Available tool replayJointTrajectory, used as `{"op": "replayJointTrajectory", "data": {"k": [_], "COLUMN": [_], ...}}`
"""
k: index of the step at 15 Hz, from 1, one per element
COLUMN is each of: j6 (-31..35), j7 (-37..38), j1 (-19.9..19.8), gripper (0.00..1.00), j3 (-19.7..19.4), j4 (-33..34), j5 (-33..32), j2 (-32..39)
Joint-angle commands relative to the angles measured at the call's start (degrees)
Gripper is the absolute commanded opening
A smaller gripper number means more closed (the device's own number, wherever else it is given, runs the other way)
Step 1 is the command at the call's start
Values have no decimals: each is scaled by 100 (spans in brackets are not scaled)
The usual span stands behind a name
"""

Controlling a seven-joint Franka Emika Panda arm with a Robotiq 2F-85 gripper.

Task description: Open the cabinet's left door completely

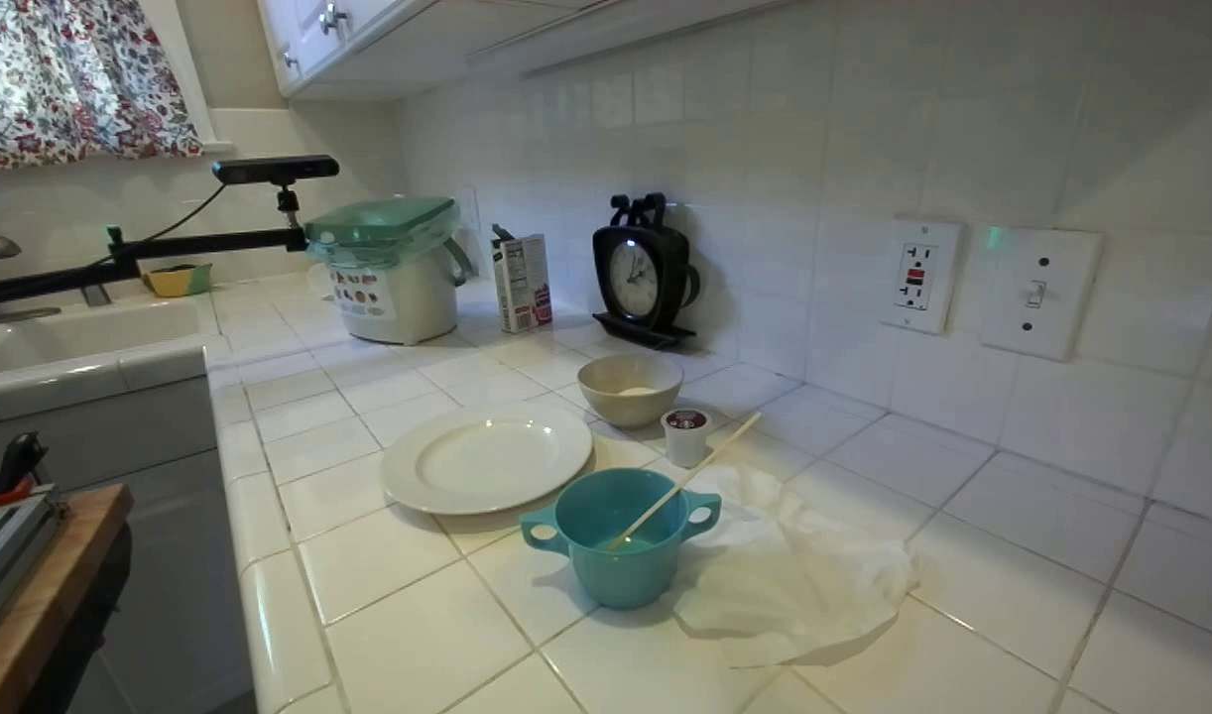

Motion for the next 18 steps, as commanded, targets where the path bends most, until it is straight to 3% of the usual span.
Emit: {"op": "replayJointTrajectory", "data": {"k": [1, 10, 18], "j6": [-102, -199, -1265], "j7": [-102, -131, 752], "j1": [-23, -97, -944], "gripper": [100, 100, 100], "j3": [190, 488, 562], "j4": [43, 75, 759], "j5": [414, 961, -530], "j2": [181, 510, 520]}}
